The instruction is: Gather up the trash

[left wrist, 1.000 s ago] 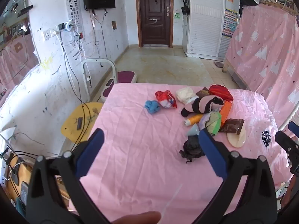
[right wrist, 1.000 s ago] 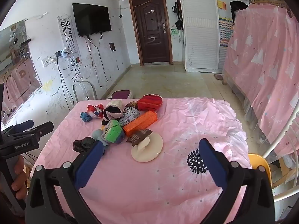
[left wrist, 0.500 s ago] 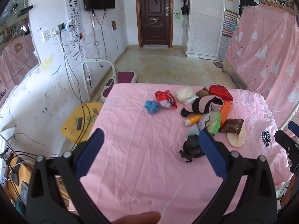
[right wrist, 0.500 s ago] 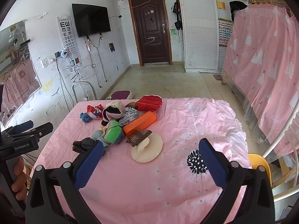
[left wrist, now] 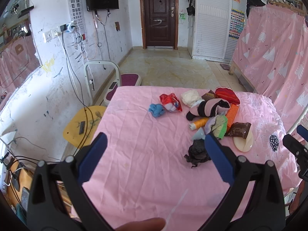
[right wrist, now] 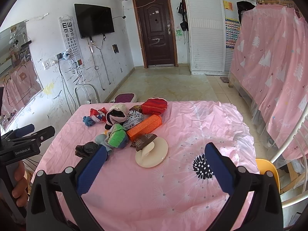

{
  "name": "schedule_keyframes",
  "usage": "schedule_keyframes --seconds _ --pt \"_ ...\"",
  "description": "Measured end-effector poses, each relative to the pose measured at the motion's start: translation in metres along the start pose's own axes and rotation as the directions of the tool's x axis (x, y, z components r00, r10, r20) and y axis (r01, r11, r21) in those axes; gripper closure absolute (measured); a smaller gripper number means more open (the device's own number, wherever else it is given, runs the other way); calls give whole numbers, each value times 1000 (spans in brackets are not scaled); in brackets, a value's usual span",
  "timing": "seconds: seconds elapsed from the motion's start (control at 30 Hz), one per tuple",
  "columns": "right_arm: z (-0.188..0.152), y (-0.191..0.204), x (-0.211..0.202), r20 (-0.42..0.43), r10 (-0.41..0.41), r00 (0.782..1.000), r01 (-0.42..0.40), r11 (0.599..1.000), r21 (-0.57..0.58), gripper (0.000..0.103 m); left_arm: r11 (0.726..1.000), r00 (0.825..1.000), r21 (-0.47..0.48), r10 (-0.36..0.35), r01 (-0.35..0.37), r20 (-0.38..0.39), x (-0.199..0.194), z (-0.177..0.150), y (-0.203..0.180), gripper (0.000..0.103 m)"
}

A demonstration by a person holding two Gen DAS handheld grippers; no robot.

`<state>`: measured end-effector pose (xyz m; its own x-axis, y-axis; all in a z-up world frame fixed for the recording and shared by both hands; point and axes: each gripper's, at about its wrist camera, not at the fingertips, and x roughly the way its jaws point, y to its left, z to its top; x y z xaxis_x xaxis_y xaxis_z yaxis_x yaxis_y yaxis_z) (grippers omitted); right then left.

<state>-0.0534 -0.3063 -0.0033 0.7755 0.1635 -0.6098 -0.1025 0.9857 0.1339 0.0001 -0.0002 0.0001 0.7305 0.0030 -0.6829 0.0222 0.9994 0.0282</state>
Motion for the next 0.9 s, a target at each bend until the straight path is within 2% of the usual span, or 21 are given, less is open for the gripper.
schedule_keyframes --seconds 0.9 --pt "-1 -1 -5 8 -1 1000 1 1000 5 11 1000 1000 3 1 -1 2 -2 0 0 6"
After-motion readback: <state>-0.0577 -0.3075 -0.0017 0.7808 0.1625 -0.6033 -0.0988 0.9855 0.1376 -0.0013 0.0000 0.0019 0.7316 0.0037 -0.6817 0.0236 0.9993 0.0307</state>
